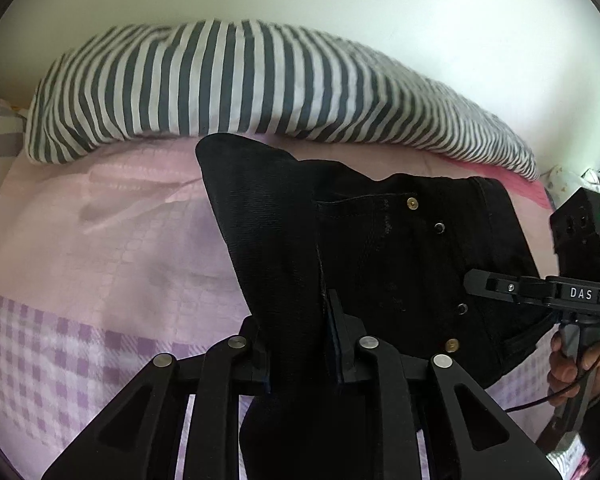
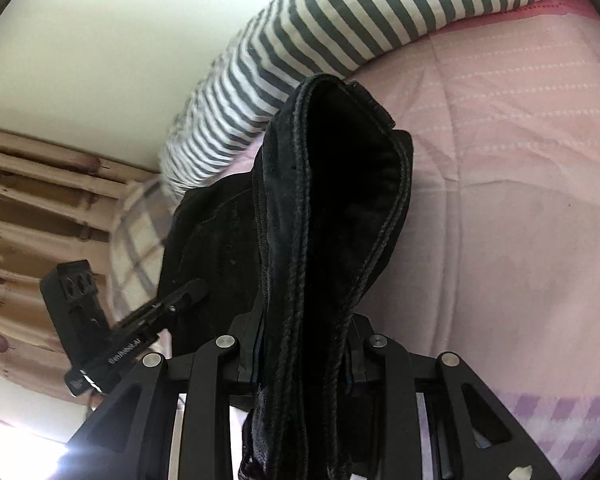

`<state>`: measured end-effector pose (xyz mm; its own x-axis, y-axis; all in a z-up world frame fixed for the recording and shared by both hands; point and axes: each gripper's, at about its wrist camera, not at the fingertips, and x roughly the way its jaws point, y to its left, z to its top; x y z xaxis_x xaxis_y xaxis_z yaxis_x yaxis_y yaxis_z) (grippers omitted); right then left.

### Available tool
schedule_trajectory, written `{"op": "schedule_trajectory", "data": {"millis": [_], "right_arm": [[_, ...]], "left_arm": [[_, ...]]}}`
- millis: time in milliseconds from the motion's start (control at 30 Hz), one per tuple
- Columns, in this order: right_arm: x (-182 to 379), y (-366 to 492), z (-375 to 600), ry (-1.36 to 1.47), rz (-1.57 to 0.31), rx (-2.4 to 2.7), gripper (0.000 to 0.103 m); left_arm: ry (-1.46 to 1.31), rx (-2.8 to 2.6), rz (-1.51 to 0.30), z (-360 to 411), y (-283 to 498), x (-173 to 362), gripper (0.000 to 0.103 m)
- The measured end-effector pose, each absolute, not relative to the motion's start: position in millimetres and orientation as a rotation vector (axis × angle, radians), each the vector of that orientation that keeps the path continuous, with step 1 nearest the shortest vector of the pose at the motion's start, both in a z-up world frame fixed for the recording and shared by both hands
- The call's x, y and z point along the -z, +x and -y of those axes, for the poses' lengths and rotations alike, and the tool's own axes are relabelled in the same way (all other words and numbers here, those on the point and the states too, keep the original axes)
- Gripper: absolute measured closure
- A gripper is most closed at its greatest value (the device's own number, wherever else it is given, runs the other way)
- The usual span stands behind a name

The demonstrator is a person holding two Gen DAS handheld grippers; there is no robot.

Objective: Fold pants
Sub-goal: 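Lower the folded jeans onto the bed and open both grippers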

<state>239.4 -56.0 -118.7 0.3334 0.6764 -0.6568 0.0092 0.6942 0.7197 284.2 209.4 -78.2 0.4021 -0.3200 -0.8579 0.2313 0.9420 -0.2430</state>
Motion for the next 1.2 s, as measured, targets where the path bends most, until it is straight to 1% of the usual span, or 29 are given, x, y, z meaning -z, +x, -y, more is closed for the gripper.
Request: {"op": "schedule_trajectory", "data": {"millis": [33,67,100,133,167,200,267,467,567,667,867,1033,1100,1133,1200], "right_arm": [[121,241,50,0.679,-1.173,-0.471,0.073],[125,243,48,0.647,-1.19,-0.45,0.067],[126,243,45,0.594,-1.198,-0.423,0.063],[126,248,41,0.557,-1.199,-0.406,0.055],[125,247,36,0.505,-1.193,-0.389,0.05],[124,245,35,0.48,-1.185,-0.384,0.048],[121,241,31,0.43,-1.162,-0.362,0.044],[100,206,43,0.353,-1.096,-0.339,0.043],[93,184,51,0.338,-1.07,-0.321,0.038],[98,172,53,0.291,-1.081,-0.301,0.038],[112,181,46,0.272,-1.105,-0.248,0.036],[107,181,41,0.224,-1.097,-0.222,0.035],[99,177,35,0.182,-1.08,-0.206,0.033],[95,175,33,0.164,-1.072,-0.201,0.033],[85,167,27,0.13,-1.051,-0.196,0.033]], "left_arm": [[-0.079,0.347,-1.106,-209,285,83,0.074],[-0.068,0.339,-1.108,-208,283,85,0.067],[-0.056,0.326,-1.107,-208,282,89,0.063],[-0.051,0.321,-1.104,-210,281,92,0.058],[-0.057,0.312,-1.097,-212,281,94,0.055],[-0.061,0.308,-1.091,-213,277,95,0.055],[-0.054,0.289,-1.075,-215,268,92,0.05],[0.07,0.222,-1.017,-215,227,88,0.049],[0.116,0.189,-1.006,-215,203,90,0.049],[0.136,0.147,-0.992,-214,186,89,0.049],[0.155,0.037,-0.979,-202,171,79,0.049],[0.123,0.003,-0.971,-195,153,61,0.049],[0.122,-0.013,-0.959,-193,144,55,0.047],[0.125,-0.02,-0.954,-192,140,52,0.044],[0.122,-0.033,-0.946,-193,133,47,0.041]]}}
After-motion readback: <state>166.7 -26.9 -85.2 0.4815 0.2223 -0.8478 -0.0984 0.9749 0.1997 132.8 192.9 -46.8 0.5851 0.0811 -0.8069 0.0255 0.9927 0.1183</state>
